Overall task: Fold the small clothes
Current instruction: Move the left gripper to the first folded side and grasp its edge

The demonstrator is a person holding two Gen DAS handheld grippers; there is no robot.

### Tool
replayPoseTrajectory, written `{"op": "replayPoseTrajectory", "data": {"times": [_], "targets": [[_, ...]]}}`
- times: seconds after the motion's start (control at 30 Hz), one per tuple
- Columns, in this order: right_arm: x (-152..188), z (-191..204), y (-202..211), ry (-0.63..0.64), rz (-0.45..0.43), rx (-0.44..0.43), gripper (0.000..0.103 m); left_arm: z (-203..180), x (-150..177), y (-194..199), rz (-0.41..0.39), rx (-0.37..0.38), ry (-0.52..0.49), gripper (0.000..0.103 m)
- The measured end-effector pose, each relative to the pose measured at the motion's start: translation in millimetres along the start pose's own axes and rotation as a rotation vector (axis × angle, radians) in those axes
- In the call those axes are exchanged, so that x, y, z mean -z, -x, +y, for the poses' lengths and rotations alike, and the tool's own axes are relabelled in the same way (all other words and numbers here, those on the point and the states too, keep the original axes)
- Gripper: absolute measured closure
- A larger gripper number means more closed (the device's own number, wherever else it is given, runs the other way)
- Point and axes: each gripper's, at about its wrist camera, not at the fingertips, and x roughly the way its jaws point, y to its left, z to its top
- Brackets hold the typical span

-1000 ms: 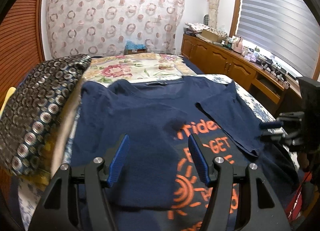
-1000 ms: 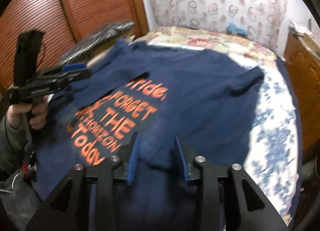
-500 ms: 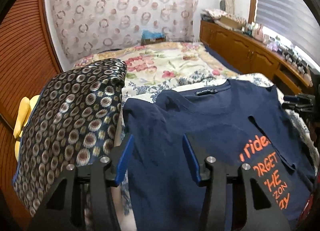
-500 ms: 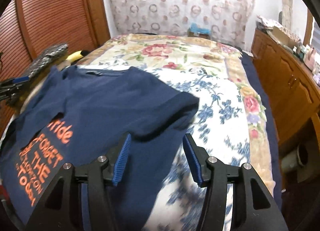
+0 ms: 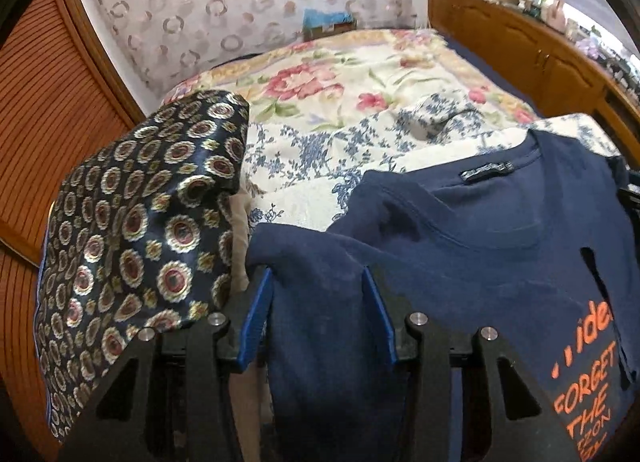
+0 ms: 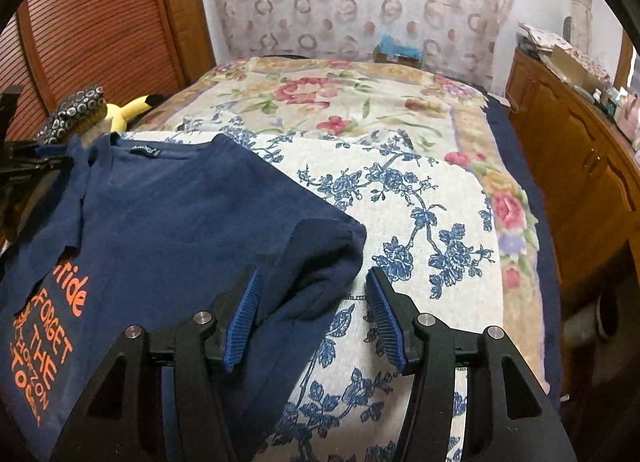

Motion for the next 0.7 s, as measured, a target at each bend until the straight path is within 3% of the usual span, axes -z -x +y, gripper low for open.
{"op": "replayPoseTrajectory", "data": {"times": [0.23,0.27,0.4,0.43,0.7], "targets": [[0.5,5.6,-2.6,0.036,-0.007,0.016,0.043,-9.8,-5.7,-15.5,0.026,-0.014,-0.007,0.059],[0.7,6.1,-2.7,0.038,-0.006,0.017,0.043,-10.2,-7.4,-16.9,0.027,-0.013,-0.007,0.063],[0.4,6.2,-3.0,0.036,-0.006,0.016,0.042,-9.1,-8.6,-19.9,0.035,-0.006,-0.008,0.094],[0.4,6.6,-3.2,0.034,-0.006,0.015,0.042,-8.1,-9.7,-19.5,0.032,-0.005,-0.009,0.097],[0.9,7.2,-3.1,0.035,-0.006,0.017,0.041,5.9,-10.1,38.4,-0.113,0.022,0.013,0.098]]}}
